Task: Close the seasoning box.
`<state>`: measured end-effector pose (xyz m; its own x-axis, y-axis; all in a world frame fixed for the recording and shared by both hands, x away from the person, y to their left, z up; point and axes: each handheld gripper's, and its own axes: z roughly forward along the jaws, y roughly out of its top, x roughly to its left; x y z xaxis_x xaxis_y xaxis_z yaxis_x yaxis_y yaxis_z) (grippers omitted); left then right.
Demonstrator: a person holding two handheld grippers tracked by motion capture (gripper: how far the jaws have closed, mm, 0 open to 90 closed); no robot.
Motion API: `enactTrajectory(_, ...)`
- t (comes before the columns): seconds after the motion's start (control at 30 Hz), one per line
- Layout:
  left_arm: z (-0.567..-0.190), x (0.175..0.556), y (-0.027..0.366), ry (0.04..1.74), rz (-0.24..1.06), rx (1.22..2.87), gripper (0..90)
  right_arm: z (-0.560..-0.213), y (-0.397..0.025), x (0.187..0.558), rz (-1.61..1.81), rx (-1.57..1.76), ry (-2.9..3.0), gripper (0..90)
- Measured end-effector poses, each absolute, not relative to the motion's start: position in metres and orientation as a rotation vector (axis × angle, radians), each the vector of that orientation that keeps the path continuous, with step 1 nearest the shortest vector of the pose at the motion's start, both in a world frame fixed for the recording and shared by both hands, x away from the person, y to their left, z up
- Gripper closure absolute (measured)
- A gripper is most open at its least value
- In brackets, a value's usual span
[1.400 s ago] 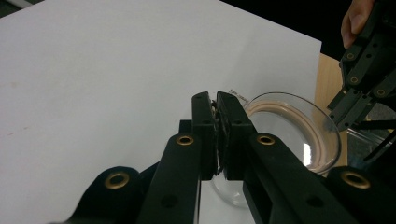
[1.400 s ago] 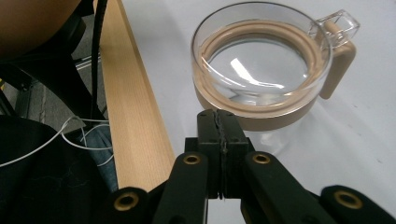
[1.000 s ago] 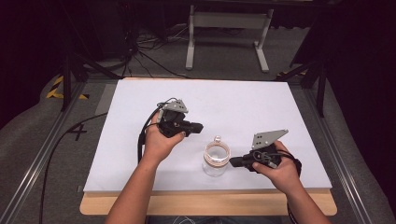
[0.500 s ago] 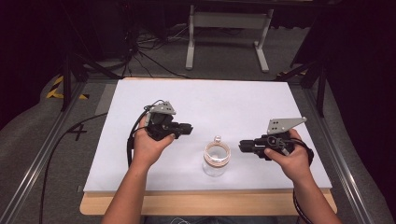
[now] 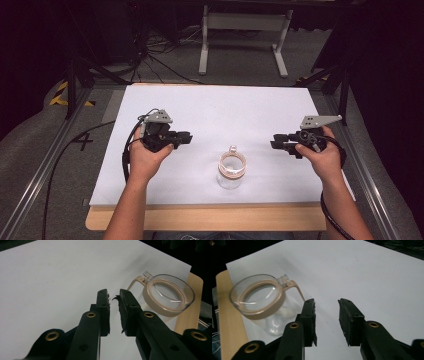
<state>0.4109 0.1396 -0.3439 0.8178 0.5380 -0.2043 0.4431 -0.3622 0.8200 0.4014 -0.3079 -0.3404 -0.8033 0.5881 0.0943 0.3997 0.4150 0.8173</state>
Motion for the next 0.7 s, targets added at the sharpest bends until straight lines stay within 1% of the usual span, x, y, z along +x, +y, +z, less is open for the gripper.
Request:
enactTrajectory(0.17, -0.354, 0.418, 0.144, 0.759, 0.121, 2.012, 75.4, -0.357, -0.323, 0.414, 1.260, 0.936, 2.450, 57.4)
enactTrajectory(0.33, -0.364, 0.424, 0.147, 0.771, 0.124, 2.011, 70.3, -0.375, -0.332, 0.425, 1.189, 0.989, 2.450, 51.3)
enactTrajectory(0.57, -0.381, 0.433, 0.151, 0.788, 0.144, 2.025, 65.9, -0.396, -0.340, 0.436, 1.140, 1.033, 2.459, 48.7)
enactTrajectory(0.63, -0.389, 0.437, 0.152, 0.777, 0.163, 2.048, 65.2, -0.407, -0.345, 0.441, 1.116, 1.051, 2.469, 47.9)
enactTrajectory(0.7, -0.395, 0.438, 0.153, 0.802, 0.143, 2.044, 65.0, -0.414, -0.348, 0.443, 1.106, 1.059, 2.471, 47.9)
